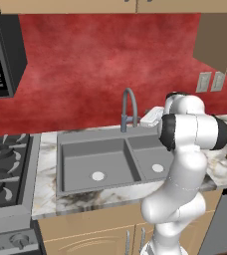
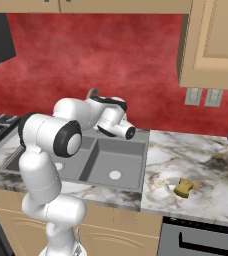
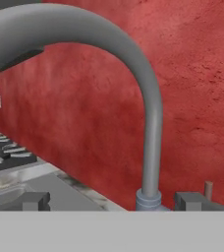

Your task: Soak the sponge with water for a few seconds and then drop it inside the sink.

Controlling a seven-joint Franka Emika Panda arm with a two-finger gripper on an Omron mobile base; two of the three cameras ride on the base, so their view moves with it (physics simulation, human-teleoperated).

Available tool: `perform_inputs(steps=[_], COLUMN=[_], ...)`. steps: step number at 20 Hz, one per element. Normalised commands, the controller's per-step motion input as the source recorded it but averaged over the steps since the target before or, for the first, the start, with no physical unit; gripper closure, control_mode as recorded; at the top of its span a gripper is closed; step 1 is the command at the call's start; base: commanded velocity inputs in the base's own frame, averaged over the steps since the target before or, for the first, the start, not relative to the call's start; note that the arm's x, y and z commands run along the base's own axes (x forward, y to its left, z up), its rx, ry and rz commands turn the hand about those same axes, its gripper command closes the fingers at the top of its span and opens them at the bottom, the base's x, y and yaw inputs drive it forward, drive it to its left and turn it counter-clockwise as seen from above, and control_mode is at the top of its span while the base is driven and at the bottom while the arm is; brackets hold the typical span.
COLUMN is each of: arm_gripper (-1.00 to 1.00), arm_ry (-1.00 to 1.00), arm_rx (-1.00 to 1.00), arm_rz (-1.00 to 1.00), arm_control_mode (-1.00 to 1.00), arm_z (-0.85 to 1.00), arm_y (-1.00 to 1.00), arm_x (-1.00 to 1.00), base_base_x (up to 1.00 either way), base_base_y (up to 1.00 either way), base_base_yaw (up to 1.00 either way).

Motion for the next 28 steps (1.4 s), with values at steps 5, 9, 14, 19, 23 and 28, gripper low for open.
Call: perform_inputs(steps=[5, 9, 14, 19, 23, 28], arm_gripper=[-1.00, -1.00, -1.00, -1.00, -1.00, -1.00], arm_ry=[-0.02, -0.02, -0.02, -0.01, 0.00, 0.00], arm_rx=[0.00, 0.00, 0.00, 0.00, 0.00, 0.00], arm_rz=[0.00, 0.00, 0.00, 0.00, 0.00, 0.00], arm_control_mode=[-1.00, -1.00, -1.00, -1.00, -1.00, -1.00], arm_z=[-0.02, -0.06, -0.11, -0.13, -0.07, 0.00], arm_y=[0.00, 0.00, 0.00, 0.00, 0.00, -0.01], arm_x=[0.06, 0.10, 0.09, 0.09, 0.14, 0.19], base_base_x=[0.00, 0.00, 0.00, 0.00, 0.00, 0.00], base_base_y=[0.00, 0.00, 0.00, 0.00, 0.00, 0.00], base_base_yaw=[0.00, 0.00, 0.00, 0.00, 0.00, 0.00])
